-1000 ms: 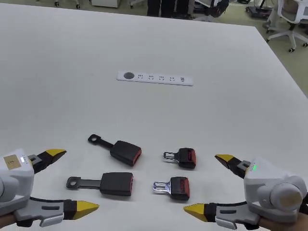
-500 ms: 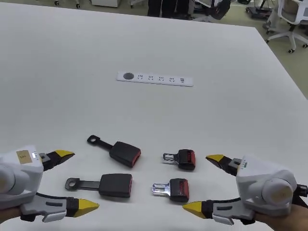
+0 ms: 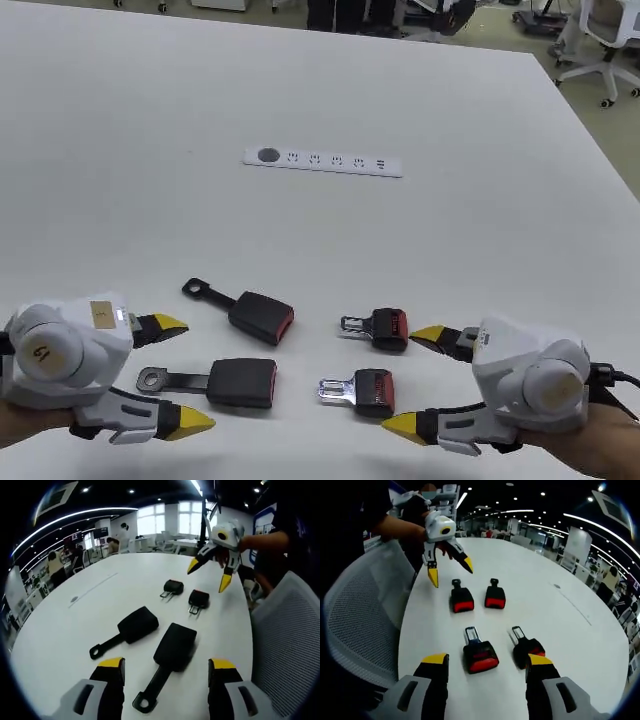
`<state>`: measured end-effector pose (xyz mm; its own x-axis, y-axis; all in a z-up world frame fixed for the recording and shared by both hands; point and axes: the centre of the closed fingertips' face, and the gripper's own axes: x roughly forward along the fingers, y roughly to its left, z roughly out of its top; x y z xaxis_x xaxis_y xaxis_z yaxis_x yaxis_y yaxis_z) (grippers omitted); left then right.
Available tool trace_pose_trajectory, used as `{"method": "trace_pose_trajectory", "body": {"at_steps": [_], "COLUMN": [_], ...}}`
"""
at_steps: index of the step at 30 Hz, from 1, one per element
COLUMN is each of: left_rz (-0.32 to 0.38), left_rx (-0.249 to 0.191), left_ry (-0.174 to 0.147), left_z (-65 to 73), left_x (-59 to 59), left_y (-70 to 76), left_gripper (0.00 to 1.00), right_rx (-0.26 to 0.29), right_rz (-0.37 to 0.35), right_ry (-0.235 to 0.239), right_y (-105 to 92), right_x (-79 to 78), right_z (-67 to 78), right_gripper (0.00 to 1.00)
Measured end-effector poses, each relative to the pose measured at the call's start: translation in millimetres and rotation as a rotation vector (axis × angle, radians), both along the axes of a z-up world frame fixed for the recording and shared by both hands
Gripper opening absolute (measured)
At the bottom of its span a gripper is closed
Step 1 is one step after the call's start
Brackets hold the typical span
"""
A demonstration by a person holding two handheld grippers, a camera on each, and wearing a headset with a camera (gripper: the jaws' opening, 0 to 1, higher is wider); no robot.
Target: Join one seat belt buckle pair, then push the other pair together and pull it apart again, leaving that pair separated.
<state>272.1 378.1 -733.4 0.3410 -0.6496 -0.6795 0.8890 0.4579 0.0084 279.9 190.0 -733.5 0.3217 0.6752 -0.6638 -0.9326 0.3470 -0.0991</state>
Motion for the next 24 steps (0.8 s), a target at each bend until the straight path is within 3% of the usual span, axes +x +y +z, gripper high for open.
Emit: {"method": "trace_pose_trajectory", "body": {"at_steps": [9, 24], "left_rz": [-0.121, -0.252], "left_rx": [0.087, 0.172], "left_ry": [0.022, 0.05], "left_z": [-13.0, -28.0], "left_x": [0.6, 6.2], "left_y": [-8.7, -15.8], "left_gripper": [0.57, 0.44], "right_rx": [-0.043, -0.111], "right_rz": [0.068, 0.166], "right_ry": [0.01, 0.044], "right_y": [4.0, 10.3], "right_x": [-1.6, -2.7], "right_z": [-11.0, -26.5], "right_gripper": [0.56, 0.44]}}
